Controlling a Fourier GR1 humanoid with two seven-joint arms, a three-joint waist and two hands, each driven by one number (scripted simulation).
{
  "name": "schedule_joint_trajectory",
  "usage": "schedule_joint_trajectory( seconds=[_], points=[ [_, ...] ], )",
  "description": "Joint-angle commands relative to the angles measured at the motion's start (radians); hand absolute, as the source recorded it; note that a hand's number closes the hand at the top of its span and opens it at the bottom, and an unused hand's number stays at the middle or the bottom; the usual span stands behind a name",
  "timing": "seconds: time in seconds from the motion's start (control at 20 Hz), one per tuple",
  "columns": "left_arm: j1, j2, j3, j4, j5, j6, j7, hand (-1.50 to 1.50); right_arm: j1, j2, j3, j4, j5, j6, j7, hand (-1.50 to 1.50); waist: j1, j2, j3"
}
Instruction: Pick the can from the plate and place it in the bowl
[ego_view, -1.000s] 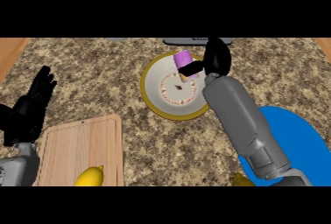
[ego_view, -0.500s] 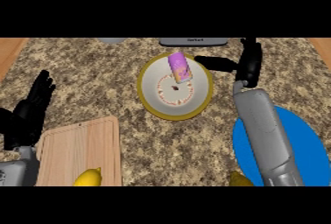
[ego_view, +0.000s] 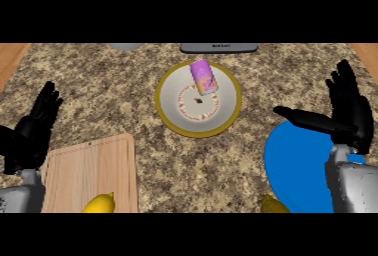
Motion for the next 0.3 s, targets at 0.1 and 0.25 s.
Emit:
schedule_joint_trajectory(
  seconds=[0.1,0.25],
  points=[
    [-0.021,0.011,0.024,0.030,0.012,-0.025,-0.021,0.00,0.253,-0.029,-0.058,-0.265,-0.179,0.147,-0.046,-1.50,0.009,0.004,0.000],
    [-0.033,0.000,0.020,0.076,0.001,-0.042,-0.058,0.00,0.187,-0.070,-0.099,-0.265,-0.208,0.158,-0.012,-1.50,0.017,0.006,0.000]
  ],
)
